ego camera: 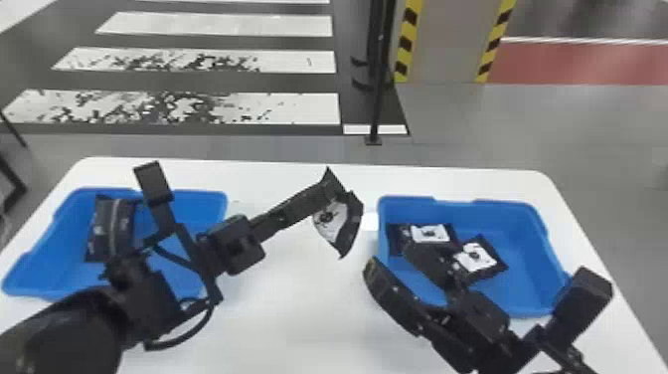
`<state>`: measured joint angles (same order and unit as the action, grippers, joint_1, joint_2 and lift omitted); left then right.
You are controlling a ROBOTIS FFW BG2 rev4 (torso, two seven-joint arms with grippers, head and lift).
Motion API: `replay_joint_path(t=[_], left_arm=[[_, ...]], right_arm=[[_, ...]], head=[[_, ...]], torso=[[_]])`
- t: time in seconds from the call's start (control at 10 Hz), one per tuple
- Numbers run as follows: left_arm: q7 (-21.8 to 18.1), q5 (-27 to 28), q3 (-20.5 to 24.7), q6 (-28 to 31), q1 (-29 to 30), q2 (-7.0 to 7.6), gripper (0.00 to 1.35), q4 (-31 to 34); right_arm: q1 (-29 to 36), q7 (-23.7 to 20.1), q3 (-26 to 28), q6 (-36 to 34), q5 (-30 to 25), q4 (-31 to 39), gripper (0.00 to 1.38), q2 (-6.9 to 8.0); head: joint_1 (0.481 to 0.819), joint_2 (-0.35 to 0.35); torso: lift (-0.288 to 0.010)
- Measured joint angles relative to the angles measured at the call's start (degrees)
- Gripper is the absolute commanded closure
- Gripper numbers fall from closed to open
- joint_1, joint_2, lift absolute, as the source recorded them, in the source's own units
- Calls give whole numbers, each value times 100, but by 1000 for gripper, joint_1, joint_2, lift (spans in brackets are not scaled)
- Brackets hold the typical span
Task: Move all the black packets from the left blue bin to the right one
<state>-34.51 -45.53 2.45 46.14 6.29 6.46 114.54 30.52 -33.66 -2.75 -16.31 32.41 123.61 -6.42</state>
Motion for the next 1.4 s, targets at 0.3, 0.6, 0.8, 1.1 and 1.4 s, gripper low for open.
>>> replay_joint_path(t=[0.3, 0.6, 0.8, 1.1, 1.4], left_arm=[[23, 42, -401, 139, -217, -48, 1208, -32], [24, 22, -550, 216, -250, -48, 1208, -56], [24, -1, -526, 196, -223, -48, 1208, -56], [75, -302, -538, 96, -131, -53, 337, -57], [62, -467, -100, -201, 238, -52, 153, 123]], right_arm=[[-286, 26, -330, 12, -30, 8, 125, -90], [-396, 204, -343, 315, -76, -114, 1268, -97], [-330, 271, -320, 425, -34, -132, 1269, -97], [-312, 266, -291, 436, -19, -184, 1269, -96], [-317, 304, 42, 363, -89, -373, 1269, -84]], head=[[695, -41], [695, -70], [695, -79], [695, -85], [695, -72]], torso=[[-150], [-150], [-150], [-150], [-150]])
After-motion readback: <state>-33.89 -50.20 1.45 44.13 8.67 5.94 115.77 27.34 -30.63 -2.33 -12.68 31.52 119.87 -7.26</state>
